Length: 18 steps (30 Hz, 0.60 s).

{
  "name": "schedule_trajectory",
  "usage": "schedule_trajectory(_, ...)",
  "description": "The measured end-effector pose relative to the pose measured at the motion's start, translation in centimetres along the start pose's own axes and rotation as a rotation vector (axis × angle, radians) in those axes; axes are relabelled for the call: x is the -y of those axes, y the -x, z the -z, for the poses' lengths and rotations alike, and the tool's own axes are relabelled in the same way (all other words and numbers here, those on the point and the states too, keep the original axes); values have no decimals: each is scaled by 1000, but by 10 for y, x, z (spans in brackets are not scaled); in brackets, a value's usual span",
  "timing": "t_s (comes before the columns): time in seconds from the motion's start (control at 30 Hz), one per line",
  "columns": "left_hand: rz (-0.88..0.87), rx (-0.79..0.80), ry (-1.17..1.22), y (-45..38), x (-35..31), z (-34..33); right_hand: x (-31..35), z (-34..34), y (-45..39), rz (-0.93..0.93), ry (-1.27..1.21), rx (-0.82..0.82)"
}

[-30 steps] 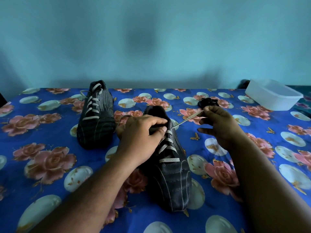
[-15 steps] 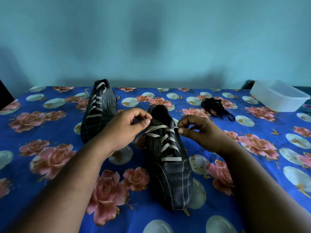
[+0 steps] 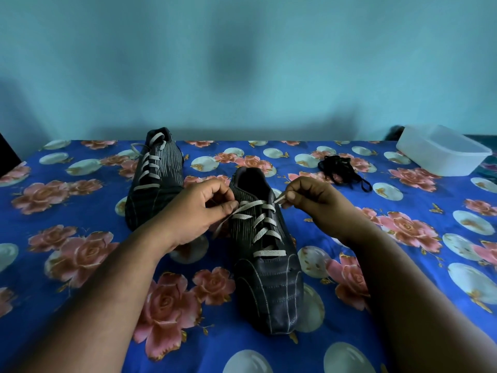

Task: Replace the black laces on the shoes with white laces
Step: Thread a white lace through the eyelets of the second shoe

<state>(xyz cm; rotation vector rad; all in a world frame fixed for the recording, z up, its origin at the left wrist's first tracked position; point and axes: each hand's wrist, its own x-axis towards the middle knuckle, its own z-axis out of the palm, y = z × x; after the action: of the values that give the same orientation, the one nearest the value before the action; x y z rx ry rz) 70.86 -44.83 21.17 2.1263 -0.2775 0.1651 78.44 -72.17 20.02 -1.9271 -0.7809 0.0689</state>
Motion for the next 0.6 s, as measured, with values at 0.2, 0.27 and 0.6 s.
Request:
schedule_trajectory(0.2, 5, 45, 28, -3, 7, 2, -8, 6, -2, -39, 111, -109)
schedule_trajectory(0.27, 5, 45, 30, -4, 9, 3, -9, 10, -3, -79, 124, -233)
schedule_trajectory(0.6, -44, 7, -2, -4, 13, 2, -23, 30, -1, -454, 534, -696)
